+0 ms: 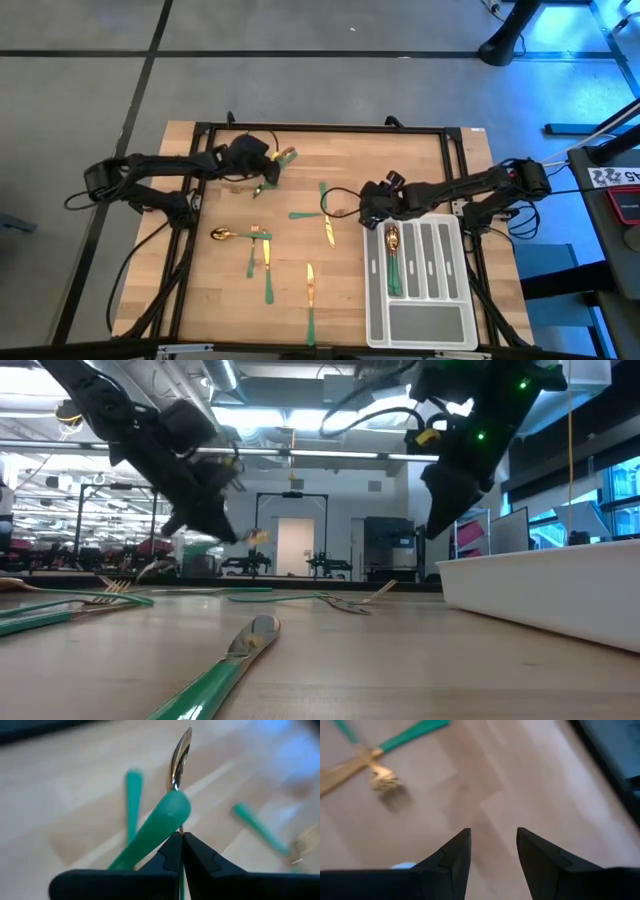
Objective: Sort silverware
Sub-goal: Put the top green spoon into the silverware rack
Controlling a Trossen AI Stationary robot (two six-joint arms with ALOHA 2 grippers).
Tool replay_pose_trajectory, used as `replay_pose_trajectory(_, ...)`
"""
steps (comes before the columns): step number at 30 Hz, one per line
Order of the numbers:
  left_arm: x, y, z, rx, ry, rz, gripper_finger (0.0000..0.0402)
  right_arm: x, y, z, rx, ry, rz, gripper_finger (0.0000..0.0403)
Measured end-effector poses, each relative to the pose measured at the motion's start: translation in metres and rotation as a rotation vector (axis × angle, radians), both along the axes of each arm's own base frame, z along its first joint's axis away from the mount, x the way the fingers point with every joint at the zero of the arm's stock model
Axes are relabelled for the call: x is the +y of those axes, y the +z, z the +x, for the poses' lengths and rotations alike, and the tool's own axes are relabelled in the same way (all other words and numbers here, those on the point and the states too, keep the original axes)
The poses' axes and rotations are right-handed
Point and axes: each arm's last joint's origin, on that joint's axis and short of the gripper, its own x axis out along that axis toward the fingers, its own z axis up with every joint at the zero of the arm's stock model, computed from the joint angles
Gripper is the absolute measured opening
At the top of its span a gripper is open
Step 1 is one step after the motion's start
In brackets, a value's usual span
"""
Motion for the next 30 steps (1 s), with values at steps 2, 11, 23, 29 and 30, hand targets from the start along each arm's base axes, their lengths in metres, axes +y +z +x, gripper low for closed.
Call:
replay_pose_trajectory(2, 0.001, 0.009, -0.001, -0.069, -0.032, 0.003, 0.0004, 0.004, 0.000, 0.001, -0.017, 0.015, 0.048, 0.0159)
replay_pose_trajectory(11, -0.034, -0.014, 0.006, -0.207, -0.264, -0.067, 0.0002, 0.018, 0.007, 0.018, -0.253, 0.002, 0.279, 0.0159)
replay_pose_trajectory(23, -0.122, 0.003, -0.007, -0.820, -0.619, 0.227, 0.0001, 0.116, 0.008, 0.070, -0.886, 0.339, 0.172, 0.0159)
replay_pose_trajectory(29, -0.158, 0.019, -0.009, -0.942, -0.781, 0.403, 0.0001, 0.141, -0.009, 0.101, -1.031, 0.370, 0.076, 0.0159)
replay_pose_trajectory(30, -0.164, 0.022, -0.008, -0.953, -0.808, 0.436, 0.0001, 0.142, -0.013, 0.108, -1.022, 0.374, 0.060, 0.0159)
